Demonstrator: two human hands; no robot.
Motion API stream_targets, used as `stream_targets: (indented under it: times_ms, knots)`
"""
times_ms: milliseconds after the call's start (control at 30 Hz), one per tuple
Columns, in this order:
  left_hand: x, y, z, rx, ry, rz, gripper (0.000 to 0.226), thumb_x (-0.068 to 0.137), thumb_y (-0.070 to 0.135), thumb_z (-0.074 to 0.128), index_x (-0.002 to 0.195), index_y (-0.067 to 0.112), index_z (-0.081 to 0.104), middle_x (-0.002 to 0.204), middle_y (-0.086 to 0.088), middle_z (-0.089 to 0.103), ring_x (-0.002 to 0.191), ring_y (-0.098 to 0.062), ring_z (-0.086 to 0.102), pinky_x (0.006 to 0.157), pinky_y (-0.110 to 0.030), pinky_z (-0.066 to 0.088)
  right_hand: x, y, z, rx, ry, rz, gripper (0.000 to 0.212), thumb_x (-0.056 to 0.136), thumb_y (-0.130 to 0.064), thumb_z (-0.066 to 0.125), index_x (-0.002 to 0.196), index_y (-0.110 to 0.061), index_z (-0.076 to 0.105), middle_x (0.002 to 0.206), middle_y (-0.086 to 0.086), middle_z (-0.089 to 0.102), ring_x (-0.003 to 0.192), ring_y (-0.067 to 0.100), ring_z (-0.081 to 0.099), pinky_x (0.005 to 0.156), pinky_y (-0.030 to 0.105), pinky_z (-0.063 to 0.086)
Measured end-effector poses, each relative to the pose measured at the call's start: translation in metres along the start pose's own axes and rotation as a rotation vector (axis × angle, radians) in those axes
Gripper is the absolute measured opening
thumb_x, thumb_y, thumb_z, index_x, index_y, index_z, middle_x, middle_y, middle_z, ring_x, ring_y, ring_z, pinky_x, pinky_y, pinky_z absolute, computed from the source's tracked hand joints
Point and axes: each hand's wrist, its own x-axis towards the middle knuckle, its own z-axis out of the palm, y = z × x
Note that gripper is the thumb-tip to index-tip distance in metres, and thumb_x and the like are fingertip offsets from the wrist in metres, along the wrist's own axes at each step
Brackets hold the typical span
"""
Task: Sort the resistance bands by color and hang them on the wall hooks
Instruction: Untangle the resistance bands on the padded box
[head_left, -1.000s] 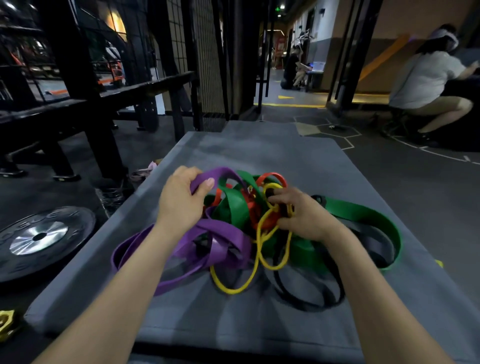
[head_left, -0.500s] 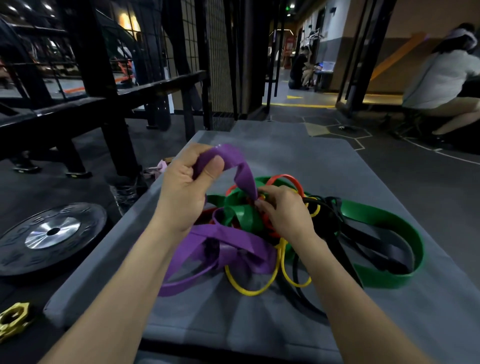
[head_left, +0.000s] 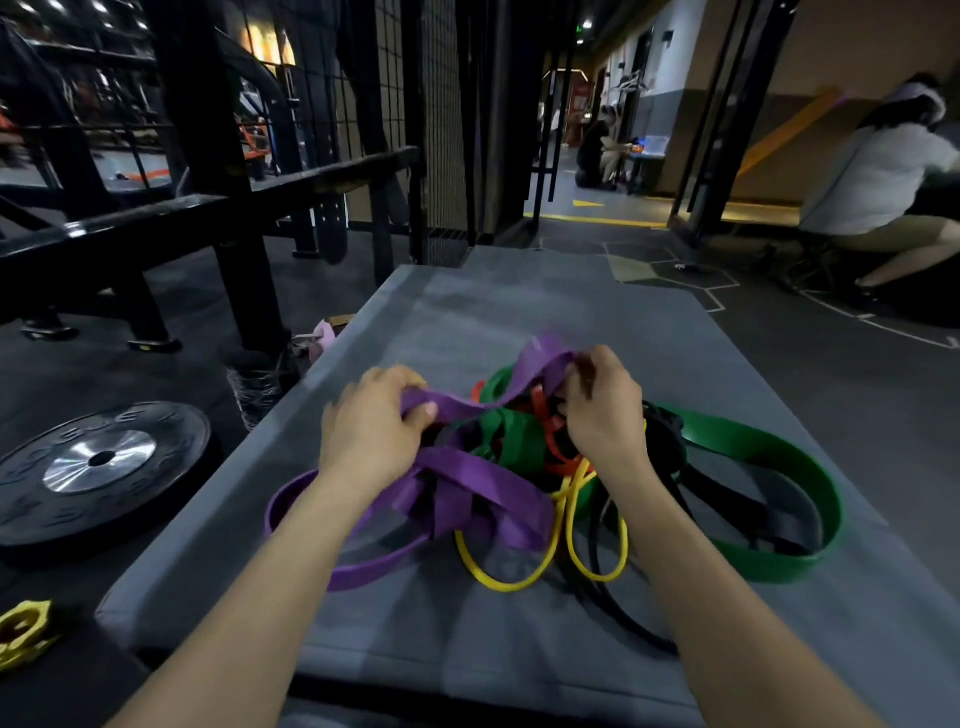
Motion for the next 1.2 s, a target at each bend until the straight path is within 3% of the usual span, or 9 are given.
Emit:
stream_targets:
  times_ms: [100, 167, 300, 533, 733, 900, 967, 1067, 1200]
  knots:
    - [-0.011, 0.003, 0.004, 0.192, -0.239, 0.172, 0.048, 0.079, 0.059, 0.058, 0.118, 0.031, 0.054, 0.122, 0.005, 0.058, 0.117, -0.020, 0.052, 0.094, -0.033, 0.036, 0.000, 0.002, -0.001, 0.100, 0.007, 0.055, 0.006, 0.094, -0.014, 0.046, 0.090, -0.013, 0.050, 0.088, 0.015, 0.063, 0.084, 0.036, 0.065, 0.078, 0.053, 0.053]
    - [-0.020, 0.002, 0.010, 0.325, -0.349, 0.220, 0.077, 0.062, 0.075, 0.060, 0.125, 0.034, 0.047, 0.130, 0.009, 0.053, 0.122, -0.017, 0.048, 0.099, -0.032, 0.032, -0.003, 0.002, 0.000, 0.106, -0.019, 0.048, 0.008, 0.094, -0.010, 0.045, 0.095, -0.009, 0.054, 0.088, 0.012, 0.063, 0.081, 0.032, 0.066, 0.077, 0.052, 0.055]
    - [-0.030, -0.003, 0.026, 0.517, -0.300, 0.164, 0.107, 0.048, 0.080, 0.063, 0.137, 0.029, 0.033, 0.133, 0.001, 0.050, 0.126, -0.022, 0.043, 0.103, -0.035, 0.030, -0.011, 0.005, 0.006, 0.092, -0.063, -0.017, 0.015, 0.092, -0.006, 0.047, 0.091, -0.019, 0.054, 0.087, 0.009, 0.064, 0.080, 0.030, 0.067, 0.076, 0.051, 0.055]
    - [-0.023, 0.001, 0.028, 0.389, -0.148, 0.058, 0.044, 0.064, 0.047, 0.066, 0.103, 0.026, 0.063, 0.100, -0.002, 0.070, 0.103, -0.026, 0.061, 0.086, -0.031, 0.039, -0.013, 0.024, 0.001, -0.114, -0.171, 0.019, 0.027, 0.091, -0.009, 0.051, 0.117, -0.010, 0.061, 0.107, 0.011, 0.068, 0.093, 0.023, 0.060, 0.065, 0.014, 0.030]
    - [-0.003, 0.005, -0.021, -0.432, -0.007, -0.254, 0.014, 0.052, 0.017, 0.069, 0.059, 0.011, 0.058, 0.047, 0.004, 0.053, 0.049, -0.017, 0.049, 0.052, -0.024, 0.039, -0.017, 0.031, -0.005, -0.222, -0.381, -0.033, 0.056, 0.084, -0.014, 0.065, 0.136, -0.010, 0.044, 0.134, 0.011, 0.049, 0.127, 0.025, 0.044, 0.102, 0.020, 0.027]
    - [0.018, 0.026, -0.053, -0.513, -0.008, -0.195, 0.037, 0.058, 0.011, 0.067, 0.087, -0.011, 0.063, 0.066, -0.010, 0.060, 0.062, -0.021, 0.053, 0.074, -0.032, 0.046, -0.003, 0.018, -0.016, -0.186, -0.174, -0.029, 0.032, 0.084, 0.000, 0.056, 0.115, -0.001, 0.059, 0.113, 0.018, 0.060, 0.107, 0.034, 0.057, 0.093, 0.038, 0.045]
    - [0.023, 0.036, -0.061, -0.527, -0.033, -0.153, 0.031, 0.061, 0.004, 0.067, 0.088, -0.011, 0.063, 0.068, -0.011, 0.061, 0.062, -0.021, 0.054, 0.067, -0.031, 0.045, 0.013, 0.004, -0.020, -0.213, -0.163, -0.072, 0.029, 0.086, -0.002, 0.055, 0.115, -0.001, 0.060, 0.114, 0.018, 0.060, 0.105, 0.034, 0.058, 0.089, 0.039, 0.048]
    - [0.028, 0.047, -0.071, -0.525, -0.074, -0.075, 0.016, 0.065, -0.007, 0.068, 0.080, 0.000, 0.066, 0.067, -0.008, 0.062, 0.062, -0.019, 0.054, 0.065, -0.030, 0.045, 0.038, -0.024, -0.024, -0.243, -0.245, -0.165, 0.035, 0.090, -0.005, 0.055, 0.124, -0.007, 0.056, 0.127, 0.012, 0.056, 0.116, 0.028, 0.054, 0.094, 0.036, 0.045]
    - [0.038, 0.049, -0.087, -0.503, -0.160, 0.036, 0.043, 0.064, -0.012, 0.072, 0.083, 0.026, 0.067, 0.079, 0.004, 0.068, 0.070, -0.006, 0.062, 0.060, -0.010, 0.049, 0.066, -0.047, -0.020, -0.314, -0.563, -0.267, 0.045, 0.091, -0.004, 0.054, 0.133, -0.017, 0.050, 0.142, 0.003, 0.048, 0.132, 0.020, 0.043, 0.102, 0.025, 0.033]
